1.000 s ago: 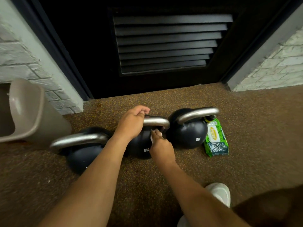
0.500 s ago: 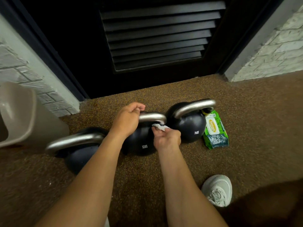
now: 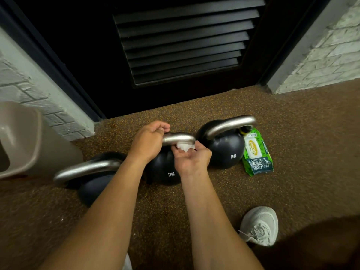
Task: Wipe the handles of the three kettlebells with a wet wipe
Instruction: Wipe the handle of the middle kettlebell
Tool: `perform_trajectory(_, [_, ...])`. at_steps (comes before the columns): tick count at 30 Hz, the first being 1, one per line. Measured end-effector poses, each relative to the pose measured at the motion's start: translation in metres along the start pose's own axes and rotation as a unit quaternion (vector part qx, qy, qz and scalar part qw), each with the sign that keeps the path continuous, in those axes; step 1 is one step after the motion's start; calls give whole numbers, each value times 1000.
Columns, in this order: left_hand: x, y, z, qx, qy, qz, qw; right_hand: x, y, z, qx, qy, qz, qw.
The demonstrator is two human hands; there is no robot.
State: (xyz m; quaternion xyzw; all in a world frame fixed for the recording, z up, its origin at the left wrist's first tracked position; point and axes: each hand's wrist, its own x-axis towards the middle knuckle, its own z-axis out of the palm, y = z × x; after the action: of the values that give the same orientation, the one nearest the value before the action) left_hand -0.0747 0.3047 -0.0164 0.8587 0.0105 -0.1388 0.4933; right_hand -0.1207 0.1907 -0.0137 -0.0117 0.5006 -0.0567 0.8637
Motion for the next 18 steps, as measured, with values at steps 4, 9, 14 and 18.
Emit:
perform_trajectory(4, [0, 2, 1, 0, -2, -3, 1000, 10, -10, -12, 4, -44, 30, 999])
perform_trajectory(9, [1, 5, 0, -3, -5, -6, 1000, 24, -25, 4, 86, 0, 33, 996])
perform_trajectory(14, [0, 4, 2, 3, -2, -9, 1000, 26, -17, 10, 86, 37, -11, 996])
perform_trajectory(18, [-2, 2, 2, 7, 2, -6, 1000, 23, -25, 5, 28, 70, -29, 997])
